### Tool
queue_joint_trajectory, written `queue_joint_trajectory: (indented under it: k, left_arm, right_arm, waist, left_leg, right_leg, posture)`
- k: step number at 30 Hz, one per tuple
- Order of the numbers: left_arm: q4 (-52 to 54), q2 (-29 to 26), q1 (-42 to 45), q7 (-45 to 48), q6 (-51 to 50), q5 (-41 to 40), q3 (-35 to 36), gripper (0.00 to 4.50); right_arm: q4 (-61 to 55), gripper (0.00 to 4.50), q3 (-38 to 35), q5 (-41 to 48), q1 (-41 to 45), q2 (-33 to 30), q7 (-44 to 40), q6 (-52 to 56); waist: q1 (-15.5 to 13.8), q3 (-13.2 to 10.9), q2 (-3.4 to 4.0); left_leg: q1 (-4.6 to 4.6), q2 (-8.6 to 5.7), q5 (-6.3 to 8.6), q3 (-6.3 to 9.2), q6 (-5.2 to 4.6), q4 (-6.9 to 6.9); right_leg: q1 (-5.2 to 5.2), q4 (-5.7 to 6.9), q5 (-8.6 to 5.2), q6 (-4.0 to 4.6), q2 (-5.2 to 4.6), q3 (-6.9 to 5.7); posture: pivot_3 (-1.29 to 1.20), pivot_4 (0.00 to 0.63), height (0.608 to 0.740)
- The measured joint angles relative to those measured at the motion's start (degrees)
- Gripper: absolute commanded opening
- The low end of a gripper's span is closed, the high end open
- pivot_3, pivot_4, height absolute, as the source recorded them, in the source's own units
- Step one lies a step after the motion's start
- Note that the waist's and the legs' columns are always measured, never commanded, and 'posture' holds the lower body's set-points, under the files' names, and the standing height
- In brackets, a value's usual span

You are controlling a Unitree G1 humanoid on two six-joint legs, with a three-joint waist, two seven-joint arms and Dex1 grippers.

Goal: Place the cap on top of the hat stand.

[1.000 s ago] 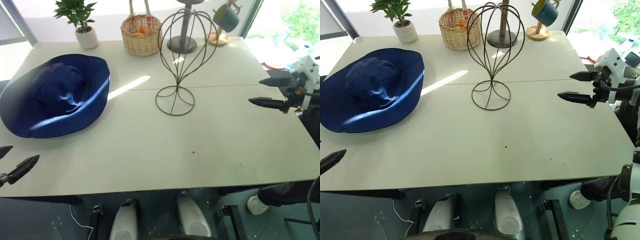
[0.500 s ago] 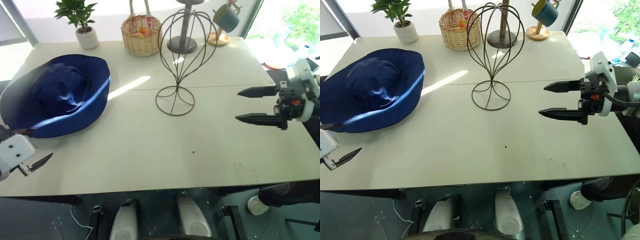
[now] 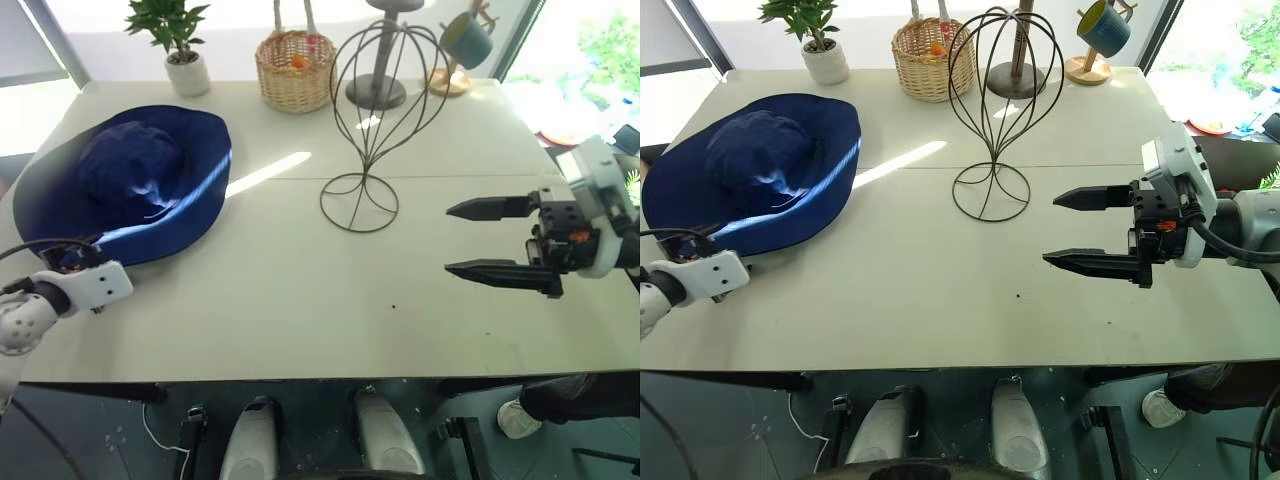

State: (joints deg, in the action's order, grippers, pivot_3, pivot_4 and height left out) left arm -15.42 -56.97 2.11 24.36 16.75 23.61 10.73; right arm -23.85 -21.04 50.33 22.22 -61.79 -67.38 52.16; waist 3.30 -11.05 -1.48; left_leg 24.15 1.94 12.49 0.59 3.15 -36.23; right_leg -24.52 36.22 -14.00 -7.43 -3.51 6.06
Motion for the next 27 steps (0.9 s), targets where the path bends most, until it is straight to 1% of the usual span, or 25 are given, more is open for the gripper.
queue_joint_trajectory:
  k: [6, 10, 12, 13, 18, 19, 20, 25, 27]
  left_arm:
    - [-11.0, 2.2, 12.1, -7.3, 2.2, 5.2, -7.7, 4.48]
    - [-16.3, 3.7, 17.2, -10.9, 3.0, 7.2, -11.0, 4.48]
    - [-18.9, 4.3, 19.2, -12.2, 3.3, 7.5, -12.3, 3.94]
    - [-20.6, 4.7, 20.1, -12.7, 3.7, 7.7, -13.1, 3.60]
    - [-23.8, 6.1, 21.2, -13.3, 5.0, 7.5, -15.0, 1.00]
    - [-23.8, 5.9, 21.8, -13.3, 5.1, 7.4, -15.0, 0.59]
    - [-23.9, 5.9, 22.5, -13.3, 5.1, 7.3, -15.0, 0.03]
    - [-23.9, 6.3, 23.8, -11.7, 3.8, 5.6, -15.0, 0.03]
    - [-22.7, 6.9, 24.4, -8.4, 1.9, 2.8, -14.3, 0.03]
  right_arm:
    - [-0.9, 4.50, -0.2, 1.2, -0.3, -0.1, 2.3, 0.0]
    - [-1.7, 4.50, -0.2, 2.3, -0.5, -0.1, 3.8, 0.0]
    - [-1.9, 4.50, -0.2, 2.9, -0.5, -0.1, 4.5, 0.1]
    - [-2.0, 4.50, -0.2, 3.2, -0.4, -0.2, 5.1, 0.2]
    - [-2.0, 4.50, -0.2, 4.1, -0.2, -0.7, 6.4, 0.2]
    - [-2.0, 4.50, -0.2, 4.1, -0.1, -0.9, 6.5, 0.2]
    - [-1.9, 4.50, -0.2, 4.2, 0.0, -0.9, 6.7, 0.2]
    - [-0.8, 4.50, -0.2, 5.1, 1.1, -1.2, 8.6, 1.4]
    - [-0.2, 4.50, -0.2, 4.1, 1.3, -1.9, 8.7, 0.3]
  waist:
    - [-0.8, 0.0, 0.00]
    - [-1.0, 0.0, 0.02]
    - [-1.1, 0.1, 0.04]
    - [-1.1, 0.1, 0.05]
    - [-1.1, 0.1, 0.05]
    - [-1.2, 0.1, 0.06]
    - [-1.3, 0.1, 0.08]
    - [-1.5, 0.1, 0.07]
    - [-1.7, 0.1, 0.07]
  left_leg:
    - [-0.02, 0.00, -0.01, 0.02, -0.01, -0.04]
    - [-0.02, 0.00, -0.01, 0.02, -0.01, -0.05]
    - [-0.08, 0.00, -0.01, 0.02, -0.01, -0.06]
    - [-0.11, 0.00, -0.01, 0.02, -0.01, -0.05]
    - [-0.12, 0.00, -0.02, 0.03, -0.01, -0.07]
    - [-0.12, 0.00, -0.02, 0.03, -0.01, -0.08]
    - [-0.12, 0.00, -0.02, 0.03, -0.01, -0.09]
    - [-0.10, 0.00, -0.02, 0.03, -0.01, -0.14]
    - [-0.08, 0.00, -0.02, 0.03, -0.01, -0.14]
  right_leg:
    - [0.02, 0.03, 0.06, -0.12, 0.04, -0.01]
    - [0.04, 0.04, 0.10, -0.18, 0.04, -0.01]
    - [0.09, 0.05, 0.10, -0.18, 0.04, -0.01]
    - [0.11, 0.05, 0.10, -0.18, 0.04, -0.01]
    - [0.13, 0.08, 0.10, -0.18, 0.04, -0.01]
    - [0.14, 0.09, 0.10, -0.18, 0.04, -0.01]
    - [0.14, 0.09, 0.10, -0.18, 0.03, -0.01]
    - [0.15, 0.09, 0.10, -0.18, 0.04, -0.01]
    - [0.14, 0.09, 0.10, -0.18, 0.04, -0.01]
  posture:
    - [0.00, 0.150, 0.740]
    - [0.00, 0.150, 0.740]
    - [0.00, 0.150, 0.740]
    - [0.00, 0.150, 0.740]
    - [0.00, 0.150, 0.740]
    - [0.00, 0.150, 0.740]
    - [0.00, 0.150, 0.740]
    - [0.00, 0.150, 0.740]
    - [0.00, 0.150, 0.740]
